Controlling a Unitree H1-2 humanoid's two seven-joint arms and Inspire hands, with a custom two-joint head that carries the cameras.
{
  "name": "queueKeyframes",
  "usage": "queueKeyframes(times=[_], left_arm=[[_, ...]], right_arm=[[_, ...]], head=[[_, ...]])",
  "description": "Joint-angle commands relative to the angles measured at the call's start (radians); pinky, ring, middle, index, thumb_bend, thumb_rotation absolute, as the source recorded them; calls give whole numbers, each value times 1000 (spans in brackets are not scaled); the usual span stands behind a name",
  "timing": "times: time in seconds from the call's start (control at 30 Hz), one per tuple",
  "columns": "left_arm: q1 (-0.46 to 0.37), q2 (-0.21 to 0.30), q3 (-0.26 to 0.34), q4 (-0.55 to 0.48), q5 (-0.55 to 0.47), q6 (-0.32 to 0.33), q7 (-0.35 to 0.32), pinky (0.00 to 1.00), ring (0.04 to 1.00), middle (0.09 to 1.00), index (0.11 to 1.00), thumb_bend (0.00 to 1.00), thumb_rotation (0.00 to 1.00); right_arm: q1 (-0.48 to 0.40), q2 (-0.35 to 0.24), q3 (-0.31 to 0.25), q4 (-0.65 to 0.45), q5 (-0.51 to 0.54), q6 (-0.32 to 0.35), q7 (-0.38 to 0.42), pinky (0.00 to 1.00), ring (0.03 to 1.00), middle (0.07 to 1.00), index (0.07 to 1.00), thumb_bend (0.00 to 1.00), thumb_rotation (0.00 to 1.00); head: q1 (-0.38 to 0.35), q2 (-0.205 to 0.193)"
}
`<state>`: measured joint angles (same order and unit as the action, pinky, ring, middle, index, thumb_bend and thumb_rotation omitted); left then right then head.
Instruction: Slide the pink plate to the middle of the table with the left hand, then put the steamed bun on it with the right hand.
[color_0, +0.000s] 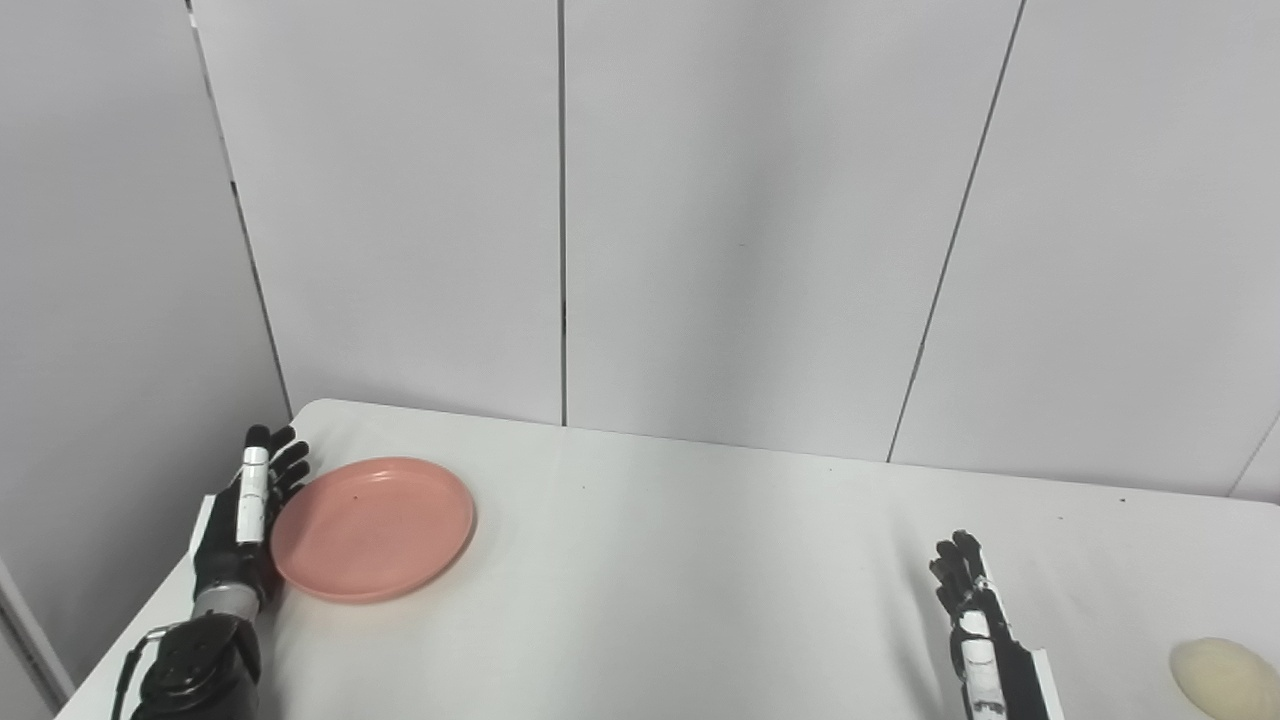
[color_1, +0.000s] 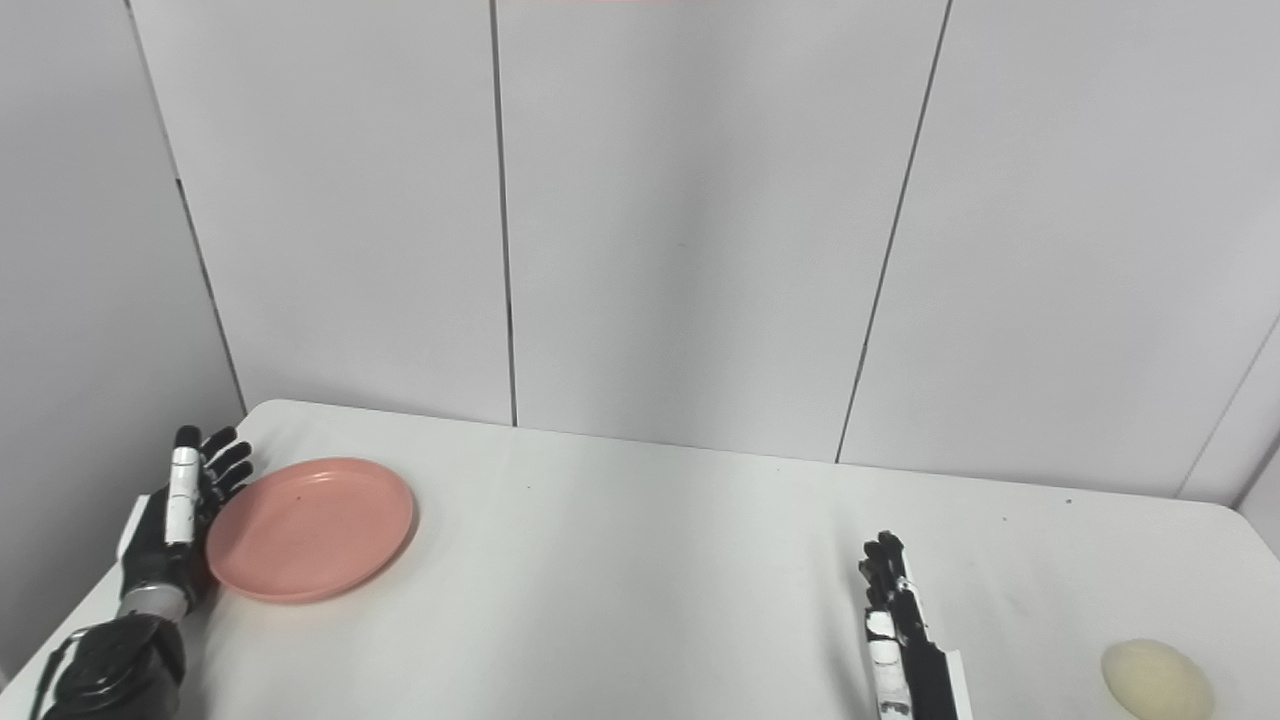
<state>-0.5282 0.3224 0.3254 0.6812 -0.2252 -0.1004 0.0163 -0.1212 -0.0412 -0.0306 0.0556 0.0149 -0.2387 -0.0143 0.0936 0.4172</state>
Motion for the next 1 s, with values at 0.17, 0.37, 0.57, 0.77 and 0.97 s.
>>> queueKeyframes(times=[0.17, 0.37, 0.57, 0.77, 0.97], left_arm=[[-4, 14, 6, -15, -3, -6, 14, 928, 897, 874, 853, 807, 986], [3, 0, 7, -30, -17, 4, 10, 923, 895, 869, 844, 812, 969], [11, -24, -5, -84, -26, 32, -1, 913, 885, 856, 803, 791, 949], [13, -44, -43, -127, -10, 62, -6, 869, 866, 841, 784, 795, 953], [5, -59, -89, -134, 10, 87, -4, 846, 856, 829, 789, 827, 939]], right_arm=[[63, 4, 4, 67, -6, 6, 2, 992, 952, 953, 968, 642, 1000], [61, 3, 4, 68, -3, 16, 4, 994, 958, 958, 972, 638, 1000], [61, 6, 7, 71, -2, 7, 4, 992, 957, 955, 975, 633, 1000], [66, 13, 11, 52, -7, 25, 0, 988, 954, 952, 975, 639, 1000], [71, 24, 14, 37, -14, 30, -6, 966, 935, 936, 957, 633, 1000]], head=[[1, -2], [1, -2], [-4, 0], [-14, 7], [-22, 12]])
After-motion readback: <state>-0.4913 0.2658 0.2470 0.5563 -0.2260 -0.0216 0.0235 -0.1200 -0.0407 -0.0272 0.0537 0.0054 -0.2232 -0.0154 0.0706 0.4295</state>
